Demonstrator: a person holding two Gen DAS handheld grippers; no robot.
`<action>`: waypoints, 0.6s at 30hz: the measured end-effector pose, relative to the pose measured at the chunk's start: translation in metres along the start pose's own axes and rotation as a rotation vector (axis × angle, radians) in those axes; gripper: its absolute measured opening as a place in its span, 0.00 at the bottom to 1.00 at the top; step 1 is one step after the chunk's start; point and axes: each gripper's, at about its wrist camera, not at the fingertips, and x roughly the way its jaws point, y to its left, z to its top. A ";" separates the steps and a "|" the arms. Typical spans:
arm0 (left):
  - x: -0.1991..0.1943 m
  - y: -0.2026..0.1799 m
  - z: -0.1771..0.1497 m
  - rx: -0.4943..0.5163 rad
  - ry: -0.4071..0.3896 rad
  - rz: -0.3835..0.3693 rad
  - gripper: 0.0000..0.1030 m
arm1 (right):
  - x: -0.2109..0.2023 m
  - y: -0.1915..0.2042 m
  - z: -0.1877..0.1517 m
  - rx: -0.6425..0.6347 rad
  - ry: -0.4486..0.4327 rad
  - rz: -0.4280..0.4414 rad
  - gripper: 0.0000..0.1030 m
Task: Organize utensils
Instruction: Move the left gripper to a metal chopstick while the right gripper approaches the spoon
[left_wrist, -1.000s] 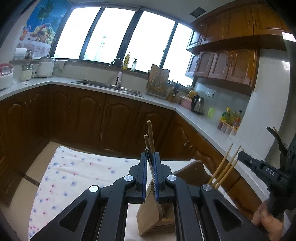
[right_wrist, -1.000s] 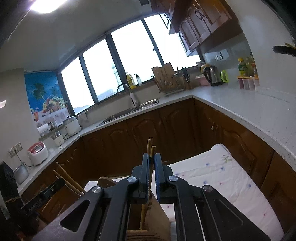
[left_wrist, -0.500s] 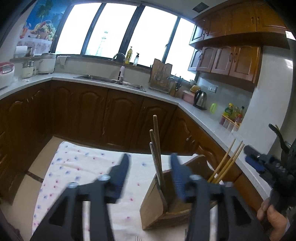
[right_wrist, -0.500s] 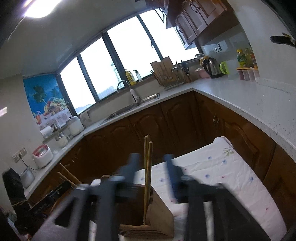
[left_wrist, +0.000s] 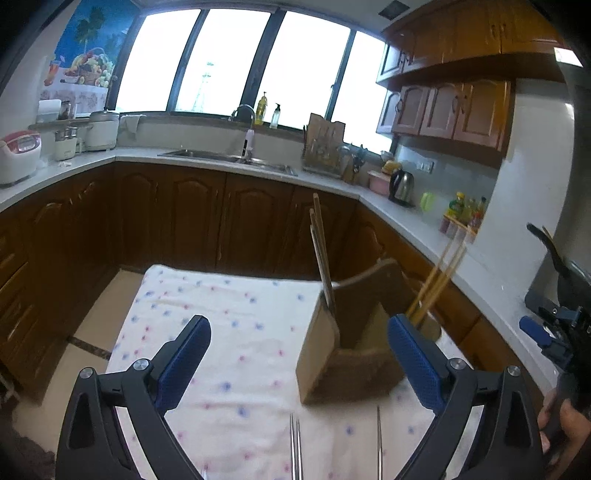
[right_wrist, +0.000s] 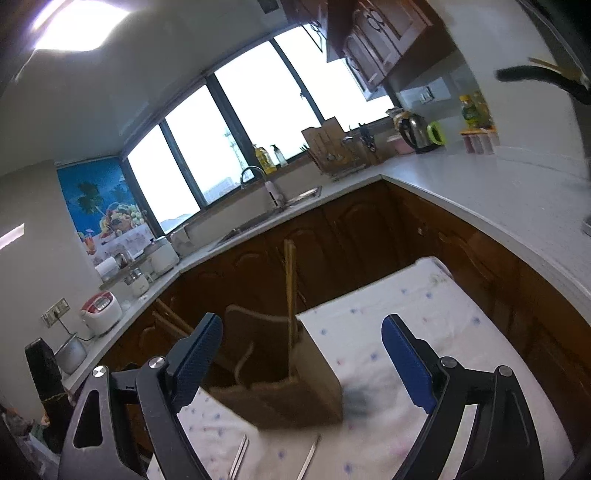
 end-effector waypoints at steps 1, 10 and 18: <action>-0.006 0.000 -0.003 0.002 0.006 -0.001 0.94 | -0.006 -0.002 -0.004 0.004 0.006 -0.004 0.87; -0.051 -0.004 -0.020 0.014 0.067 -0.026 0.94 | -0.050 -0.010 -0.042 0.013 0.052 -0.049 0.87; -0.080 -0.008 -0.034 0.014 0.112 -0.032 0.94 | -0.073 -0.011 -0.068 -0.009 0.103 -0.066 0.87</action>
